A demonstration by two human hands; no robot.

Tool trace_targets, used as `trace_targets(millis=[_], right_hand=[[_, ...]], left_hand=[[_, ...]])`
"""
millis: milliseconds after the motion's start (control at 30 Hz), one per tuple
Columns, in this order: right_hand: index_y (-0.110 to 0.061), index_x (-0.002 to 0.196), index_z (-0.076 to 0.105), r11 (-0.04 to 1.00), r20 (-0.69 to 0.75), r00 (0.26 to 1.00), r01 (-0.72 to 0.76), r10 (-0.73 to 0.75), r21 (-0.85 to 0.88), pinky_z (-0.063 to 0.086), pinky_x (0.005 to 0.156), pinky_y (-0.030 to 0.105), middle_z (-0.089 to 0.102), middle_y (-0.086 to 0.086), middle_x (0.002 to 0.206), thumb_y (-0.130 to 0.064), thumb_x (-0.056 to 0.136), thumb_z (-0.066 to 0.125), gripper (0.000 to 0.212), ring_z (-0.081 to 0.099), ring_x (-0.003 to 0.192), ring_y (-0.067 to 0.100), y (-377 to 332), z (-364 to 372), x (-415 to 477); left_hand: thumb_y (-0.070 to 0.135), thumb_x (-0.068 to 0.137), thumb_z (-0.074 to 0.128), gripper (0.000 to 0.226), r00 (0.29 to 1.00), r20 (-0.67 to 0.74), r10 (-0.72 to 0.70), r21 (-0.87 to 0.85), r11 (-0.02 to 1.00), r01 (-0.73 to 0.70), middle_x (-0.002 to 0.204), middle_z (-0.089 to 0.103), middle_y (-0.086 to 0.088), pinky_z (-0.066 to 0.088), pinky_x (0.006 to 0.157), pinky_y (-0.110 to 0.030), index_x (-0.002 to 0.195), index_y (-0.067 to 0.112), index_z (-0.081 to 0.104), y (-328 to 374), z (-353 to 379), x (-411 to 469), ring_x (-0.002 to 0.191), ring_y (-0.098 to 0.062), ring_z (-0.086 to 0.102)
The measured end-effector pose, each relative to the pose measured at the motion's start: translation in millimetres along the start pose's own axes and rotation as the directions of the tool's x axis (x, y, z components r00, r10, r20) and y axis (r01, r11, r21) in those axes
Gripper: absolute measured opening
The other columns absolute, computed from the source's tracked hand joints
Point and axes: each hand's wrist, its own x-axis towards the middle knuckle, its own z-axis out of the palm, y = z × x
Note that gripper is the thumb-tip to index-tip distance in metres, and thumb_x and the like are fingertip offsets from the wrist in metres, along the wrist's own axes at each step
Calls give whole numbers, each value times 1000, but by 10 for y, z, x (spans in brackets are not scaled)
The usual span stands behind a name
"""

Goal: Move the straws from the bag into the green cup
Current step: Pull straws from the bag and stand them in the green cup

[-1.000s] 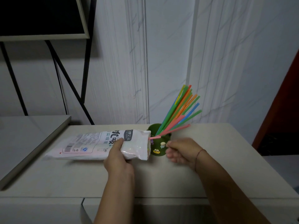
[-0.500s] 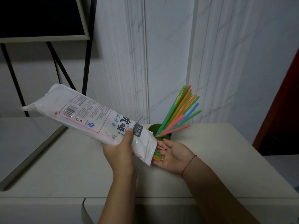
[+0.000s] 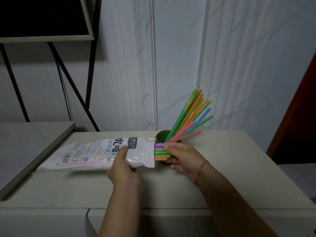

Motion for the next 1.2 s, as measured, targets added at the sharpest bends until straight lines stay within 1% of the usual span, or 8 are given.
trace_targets(millis=[67,200,300,467,700,833,967,1200], right_hand=[[-13,101,65,996,-9,996,86,-86,-28,46,46,15,67,7,89,-14,88,60,13,61,73,15,-23,9,-19],[-15,85,65,974,4,976,219,-219,-57,48,47,16,66,3,77,-3,85,61,12,60,59,7,-67,59,-63],[-16,81,65,964,-14,966,256,-257,-74,46,44,16,65,5,72,-3,84,63,13,57,56,12,-74,75,-76],[-8,79,68,963,-64,961,268,-269,-30,44,42,15,61,0,53,1,85,61,13,53,44,4,-136,-88,-66],[-1,81,65,954,-122,969,236,-215,188,46,42,15,59,5,60,2,88,55,13,53,42,3,-242,-311,-101],[1,93,61,909,-55,988,154,-144,386,49,45,18,60,10,72,-5,90,55,10,56,46,6,-198,-212,-69],[-1,95,65,895,-9,991,122,-131,430,51,50,17,60,5,69,-6,87,59,11,58,51,6,-116,-87,-39],[2,87,64,865,-177,970,229,-166,445,47,45,14,57,7,65,-1,87,57,7,53,44,4,-209,-161,-51]], left_hand=[[-1,79,68,26,999,30,-33,-16,999,34,111,68,-6,53,94,-43,89,20,56,3,5,3,101,-24,67],[2,81,68,43,988,122,-98,-24,995,102,119,68,-8,52,95,-42,121,15,57,-26,40,-17,106,-23,67],[-1,82,65,48,984,127,-127,-32,991,132,123,66,-9,52,95,-43,126,14,55,-35,35,-2,105,-22,67],[-2,84,61,52,986,85,-146,-68,986,152,126,64,-9,57,63,-33,134,9,52,24,-6,120,84,-16,66],[-2,86,57,44,988,43,-148,-99,984,151,112,65,-5,51,37,-24,127,13,53,103,-23,228,72,-13,62],[-4,85,58,50,989,38,-146,-108,983,149,120,65,-7,56,43,-27,134,8,51,58,-13,195,76,-14,63],[-5,85,59,50,988,35,-151,-107,982,154,119,65,-8,56,47,-30,133,8,51,29,-2,169,76,-15,63],[-5,85,57,52,990,41,-137,-146,979,141,129,62,-9,57,54,-31,135,8,50,58,-36,268,80,-15,64]])
